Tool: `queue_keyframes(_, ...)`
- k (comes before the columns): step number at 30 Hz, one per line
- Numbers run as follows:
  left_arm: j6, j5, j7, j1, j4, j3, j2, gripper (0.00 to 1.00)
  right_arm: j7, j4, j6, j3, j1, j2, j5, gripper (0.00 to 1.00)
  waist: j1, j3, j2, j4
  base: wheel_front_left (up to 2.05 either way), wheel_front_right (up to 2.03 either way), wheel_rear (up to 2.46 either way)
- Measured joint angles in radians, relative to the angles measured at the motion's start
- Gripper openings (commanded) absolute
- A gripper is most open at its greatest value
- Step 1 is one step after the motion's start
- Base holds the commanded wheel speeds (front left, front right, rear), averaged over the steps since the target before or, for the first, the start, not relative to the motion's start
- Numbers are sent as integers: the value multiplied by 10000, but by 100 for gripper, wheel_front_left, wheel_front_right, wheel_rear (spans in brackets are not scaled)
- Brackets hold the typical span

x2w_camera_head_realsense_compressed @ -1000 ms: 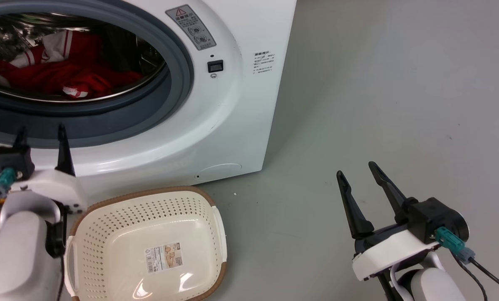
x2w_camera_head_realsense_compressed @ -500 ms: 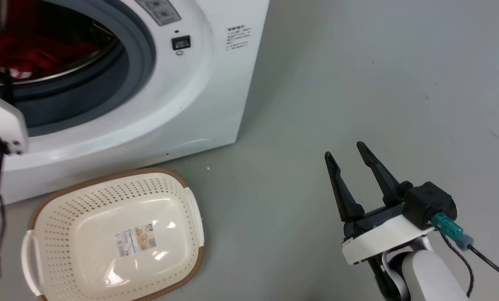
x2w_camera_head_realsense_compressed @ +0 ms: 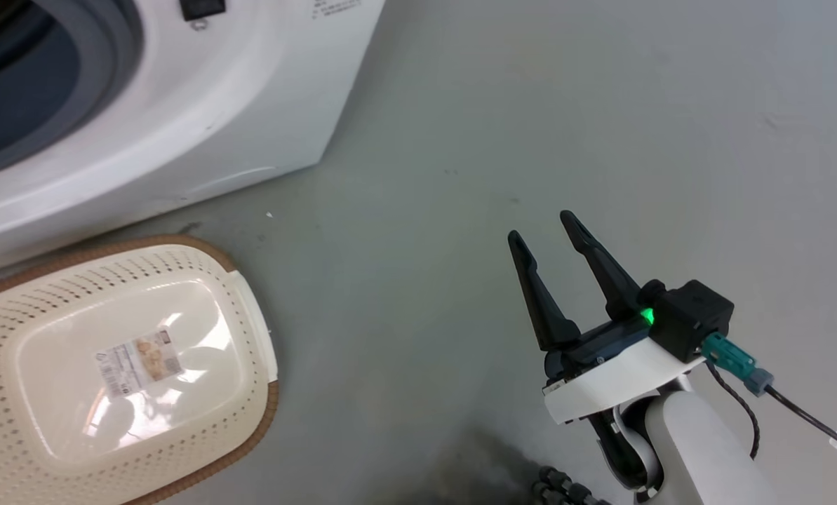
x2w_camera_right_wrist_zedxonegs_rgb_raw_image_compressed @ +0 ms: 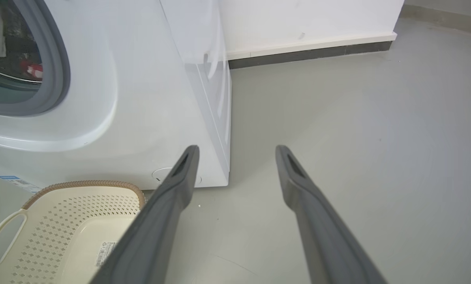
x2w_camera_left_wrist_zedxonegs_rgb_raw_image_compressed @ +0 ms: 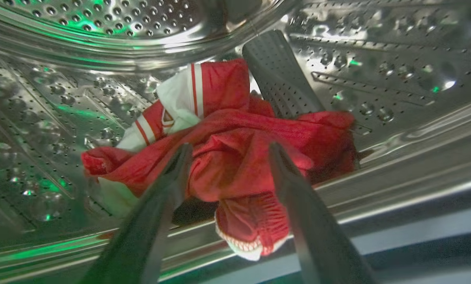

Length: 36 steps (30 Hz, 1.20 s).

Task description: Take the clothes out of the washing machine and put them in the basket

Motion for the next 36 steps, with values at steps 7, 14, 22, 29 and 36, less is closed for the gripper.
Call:
queue_keyframes(7,-184,46,2132,-1284,-221,-614,683,100,-88,127,0,357,-321,2,385,100,0,871,1,-495,0,0,0)
queue_keyframes(14,-224,-217,4368,-1648,-491,-945,1337,100,-104,-2,0,562,-502,4,608,100,0,1389,0,-886,0,0,0)
queue_keyframes(22,50,-644,6090,-1615,-1120,-754,1735,0,-105,-13,0,581,-502,6,686,100,-1,1595,0,-1013,0,0,0)
queue_keyframes(29,633,-479,4704,-1058,-1703,-662,1908,0,-105,21,0,539,-621,6,675,100,-1,1535,0,-959,0,0,0)
queue_keyframes(36,1432,-148,1946,-878,-1639,-579,1653,0,-107,148,0,426,-659,10,487,100,-1,1156,0,-852,0,0,0)
